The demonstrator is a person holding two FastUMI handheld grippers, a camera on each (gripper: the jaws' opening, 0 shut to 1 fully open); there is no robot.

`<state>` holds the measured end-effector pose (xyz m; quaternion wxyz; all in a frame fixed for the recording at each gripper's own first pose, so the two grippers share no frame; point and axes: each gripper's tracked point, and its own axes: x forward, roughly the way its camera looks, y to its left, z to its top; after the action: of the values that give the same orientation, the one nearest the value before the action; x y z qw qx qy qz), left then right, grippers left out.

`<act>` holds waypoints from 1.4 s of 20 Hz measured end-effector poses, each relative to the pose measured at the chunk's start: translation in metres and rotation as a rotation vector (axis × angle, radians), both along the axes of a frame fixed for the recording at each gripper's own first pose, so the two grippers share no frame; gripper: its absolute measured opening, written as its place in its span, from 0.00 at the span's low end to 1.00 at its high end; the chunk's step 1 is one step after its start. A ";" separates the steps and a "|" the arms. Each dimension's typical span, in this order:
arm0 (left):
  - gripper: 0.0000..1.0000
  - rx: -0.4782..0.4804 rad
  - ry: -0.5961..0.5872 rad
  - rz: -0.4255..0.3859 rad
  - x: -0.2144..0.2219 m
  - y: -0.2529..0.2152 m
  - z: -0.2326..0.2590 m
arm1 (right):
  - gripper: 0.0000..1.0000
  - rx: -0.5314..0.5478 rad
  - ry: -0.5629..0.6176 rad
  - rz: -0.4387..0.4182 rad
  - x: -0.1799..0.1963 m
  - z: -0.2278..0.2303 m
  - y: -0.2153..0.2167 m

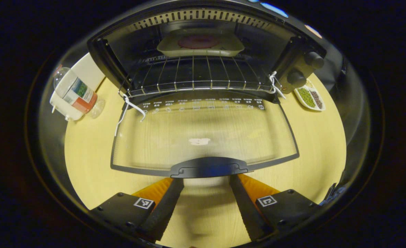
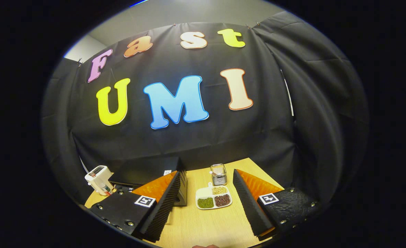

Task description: Open the electric oven with the left hand, put the food in, and close the electric oven.

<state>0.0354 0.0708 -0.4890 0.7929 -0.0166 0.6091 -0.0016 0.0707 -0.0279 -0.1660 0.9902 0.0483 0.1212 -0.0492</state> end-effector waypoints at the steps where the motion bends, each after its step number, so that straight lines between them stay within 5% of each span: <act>1: 0.94 0.000 -0.009 -0.002 -0.001 0.000 0.003 | 0.94 0.001 -0.001 0.005 0.001 0.001 0.002; 5: 0.89 -0.005 -0.052 -0.003 -0.002 0.000 0.021 | 0.94 0.003 -0.008 0.033 0.002 0.004 0.012; 6: 0.99 -0.006 -0.062 -0.005 -0.002 0.000 0.025 | 0.94 0.004 -0.011 0.038 0.001 0.006 0.014; 7: 0.98 -0.008 -0.067 -0.005 -0.002 0.000 0.028 | 0.94 0.006 -0.016 0.042 0.002 0.008 0.016; 8: 0.89 -0.009 -0.076 -0.004 -0.002 0.000 0.031 | 0.94 0.005 -0.021 0.045 0.001 0.010 0.017; 9: 0.98 -0.011 -0.082 -0.002 -0.002 0.000 0.035 | 0.94 0.004 -0.026 0.046 0.001 0.011 0.018; 10: 0.88 -0.014 -0.088 0.000 -0.001 0.000 0.036 | 0.94 0.005 -0.030 0.046 0.000 0.012 0.017; 12: 0.98 -0.013 -0.103 -0.002 0.000 -0.001 0.042 | 0.94 0.011 -0.030 0.042 -0.003 0.012 0.016; 21: 0.98 -0.013 -0.168 -0.007 0.006 -0.003 0.059 | 0.93 0.017 -0.029 -0.003 -0.015 0.011 0.000; 26: 0.89 -0.024 -0.194 0.018 0.014 -0.004 0.065 | 0.93 0.011 -0.018 -0.004 -0.017 0.009 -0.002; 28: 0.93 -0.017 -0.213 0.019 0.017 -0.003 0.072 | 0.93 0.010 -0.017 -0.001 -0.017 0.008 -0.002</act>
<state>0.0527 0.0677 -0.4169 0.8531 -0.0289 0.5210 -0.0009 0.0537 -0.0298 -0.1584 0.9909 0.0536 0.1132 -0.0487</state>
